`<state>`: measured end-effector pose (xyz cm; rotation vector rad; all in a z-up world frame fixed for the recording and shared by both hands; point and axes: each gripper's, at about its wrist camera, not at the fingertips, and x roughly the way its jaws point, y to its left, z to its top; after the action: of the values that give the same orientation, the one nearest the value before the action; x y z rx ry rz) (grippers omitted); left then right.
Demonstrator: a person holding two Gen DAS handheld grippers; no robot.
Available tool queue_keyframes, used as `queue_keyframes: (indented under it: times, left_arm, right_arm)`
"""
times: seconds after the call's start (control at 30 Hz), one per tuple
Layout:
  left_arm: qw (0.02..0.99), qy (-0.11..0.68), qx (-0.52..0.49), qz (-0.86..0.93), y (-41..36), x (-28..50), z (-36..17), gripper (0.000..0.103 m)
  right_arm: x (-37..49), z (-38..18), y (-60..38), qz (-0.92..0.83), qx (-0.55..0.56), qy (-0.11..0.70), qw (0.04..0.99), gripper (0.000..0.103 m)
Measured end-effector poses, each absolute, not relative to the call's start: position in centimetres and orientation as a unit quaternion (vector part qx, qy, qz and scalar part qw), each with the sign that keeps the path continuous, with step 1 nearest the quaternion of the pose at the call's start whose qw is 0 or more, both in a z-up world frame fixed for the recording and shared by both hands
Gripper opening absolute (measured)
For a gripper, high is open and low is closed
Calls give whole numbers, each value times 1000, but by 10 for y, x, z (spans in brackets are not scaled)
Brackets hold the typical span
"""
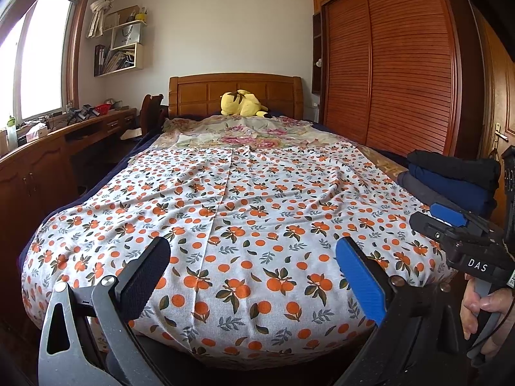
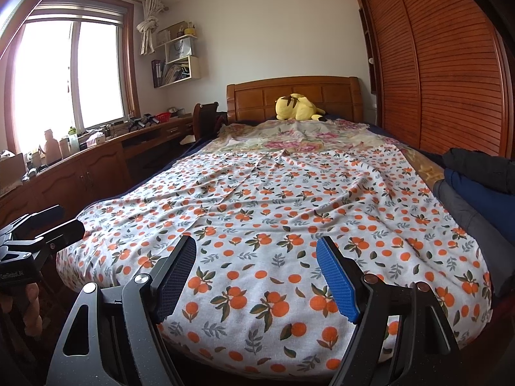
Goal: Fold large clothes
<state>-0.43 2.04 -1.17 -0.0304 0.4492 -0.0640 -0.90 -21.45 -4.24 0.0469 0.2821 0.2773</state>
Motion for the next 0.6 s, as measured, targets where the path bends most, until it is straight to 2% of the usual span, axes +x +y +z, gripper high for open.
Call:
queue_keyframes:
  times: [0.6]
  left_arm:
    - [975,219,-9,-29,17,-6,-9,103]
  right_arm:
    - [-10,-42,-216,140,26,138,980,79]
